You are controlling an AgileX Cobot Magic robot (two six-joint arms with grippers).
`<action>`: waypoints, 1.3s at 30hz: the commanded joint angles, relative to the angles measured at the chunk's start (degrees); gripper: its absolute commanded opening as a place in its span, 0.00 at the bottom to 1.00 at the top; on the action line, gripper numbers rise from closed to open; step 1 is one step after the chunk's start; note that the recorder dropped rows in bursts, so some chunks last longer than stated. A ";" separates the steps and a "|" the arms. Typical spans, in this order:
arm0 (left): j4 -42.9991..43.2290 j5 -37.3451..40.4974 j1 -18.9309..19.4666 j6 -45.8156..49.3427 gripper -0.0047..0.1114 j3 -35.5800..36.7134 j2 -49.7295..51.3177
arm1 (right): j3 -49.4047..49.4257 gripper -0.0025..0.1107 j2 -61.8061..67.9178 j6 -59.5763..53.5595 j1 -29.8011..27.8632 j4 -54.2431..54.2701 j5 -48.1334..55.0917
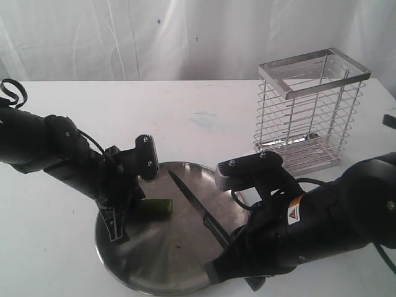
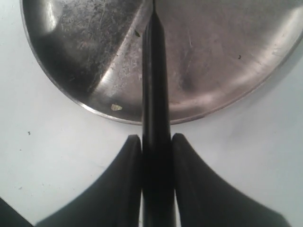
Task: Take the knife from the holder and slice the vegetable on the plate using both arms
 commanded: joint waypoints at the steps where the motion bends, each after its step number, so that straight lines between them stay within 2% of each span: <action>1: 0.06 4.65 -0.42 -11.02 0.17 0.74 1.64 | -0.24 0.02 -0.56 -0.11 0.03 -0.05 -0.53; 4: -0.68 8.18 -0.42 -17.50 0.04 0.74 0.77 | -0.24 0.02 -0.56 -0.11 0.03 -0.67 -0.67; 11: -6.36 12.63 -0.42 -27.84 0.04 0.74 -3.37 | -0.24 0.02 -0.56 -0.11 0.03 -2.22 -0.67; 13: -7.19 13.75 -0.42 -29.72 0.07 0.74 -3.99 | -0.24 0.02 -0.56 -0.11 0.03 -2.22 -0.67; 18: -9.64 14.64 -0.42 -31.24 0.23 0.74 -4.22 | -0.24 0.02 -0.56 -0.11 0.03 -2.20 0.12; 26: -12.55 16.80 -0.98 -36.50 0.25 0.74 -4.51 | -0.24 0.02 -0.56 -0.11 0.03 -2.68 1.83; 28: -12.55 15.94 -1.62 -37.35 0.25 1.02 -4.51 | -0.24 0.02 -0.56 -0.11 0.03 -3.05 2.64; 32: -12.47 9.39 -3.40 -40.01 0.25 3.76 -4.41 | -0.24 0.02 -0.56 2.06 0.03 -5.91 3.98; 39: -13.48 3.24 -3.44 -41.65 0.25 7.38 -4.41 | -0.24 0.02 -0.14 2.04 0.03 -7.28 5.49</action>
